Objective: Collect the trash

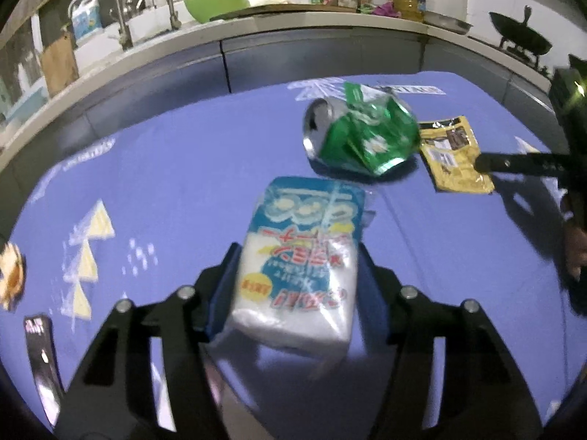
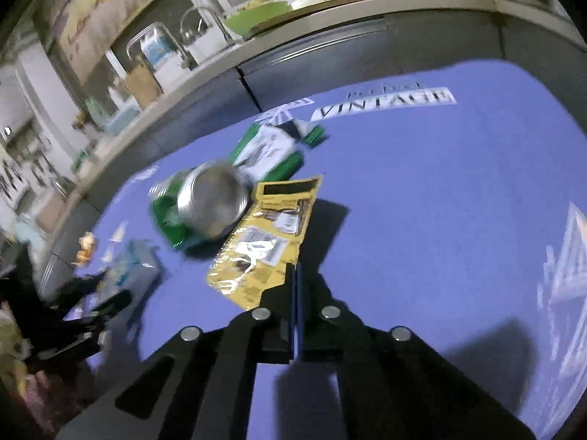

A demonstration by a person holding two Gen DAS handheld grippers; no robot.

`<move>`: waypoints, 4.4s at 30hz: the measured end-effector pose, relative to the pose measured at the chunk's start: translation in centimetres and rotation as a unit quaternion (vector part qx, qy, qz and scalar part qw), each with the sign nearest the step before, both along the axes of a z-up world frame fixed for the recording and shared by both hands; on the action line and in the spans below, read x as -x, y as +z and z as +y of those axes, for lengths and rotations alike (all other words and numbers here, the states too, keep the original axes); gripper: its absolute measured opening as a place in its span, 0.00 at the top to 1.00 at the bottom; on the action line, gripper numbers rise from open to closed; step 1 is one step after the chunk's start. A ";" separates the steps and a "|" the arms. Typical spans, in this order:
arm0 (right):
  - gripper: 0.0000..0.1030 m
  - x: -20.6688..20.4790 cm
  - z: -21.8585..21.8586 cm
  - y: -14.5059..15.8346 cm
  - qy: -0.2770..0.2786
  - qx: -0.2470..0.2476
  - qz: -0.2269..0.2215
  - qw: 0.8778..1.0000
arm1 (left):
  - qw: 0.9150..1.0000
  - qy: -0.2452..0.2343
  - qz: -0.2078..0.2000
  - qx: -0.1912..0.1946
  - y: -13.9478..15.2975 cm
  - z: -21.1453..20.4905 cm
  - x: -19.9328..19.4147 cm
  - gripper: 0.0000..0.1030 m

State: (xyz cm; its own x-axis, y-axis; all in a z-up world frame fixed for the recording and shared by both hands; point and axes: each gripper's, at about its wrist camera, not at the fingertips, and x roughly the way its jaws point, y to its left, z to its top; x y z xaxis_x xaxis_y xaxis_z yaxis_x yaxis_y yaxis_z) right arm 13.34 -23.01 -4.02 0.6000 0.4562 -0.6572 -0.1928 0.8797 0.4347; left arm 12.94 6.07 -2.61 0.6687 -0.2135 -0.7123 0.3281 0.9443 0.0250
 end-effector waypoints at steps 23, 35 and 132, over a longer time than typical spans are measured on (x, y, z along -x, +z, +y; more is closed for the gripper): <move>1.00 19.8 -21.2 0.6 -0.297 -0.142 -0.071 0.942 | 0.948 -0.306 0.055 0.072 3.6 -28.0 6.5 0.43; 1.00 21.8 -31.9 -0.8 -0.429 -0.095 -0.071 0.896 | 0.918 -0.389 0.062 0.042 2.3 -48.8 5.6 0.34; 0.33 21.6 -10.4 5.6 -0.358 -0.079 -0.025 0.930 | 0.978 -0.122 0.157 0.070 2.1 -15.6 10.8 0.06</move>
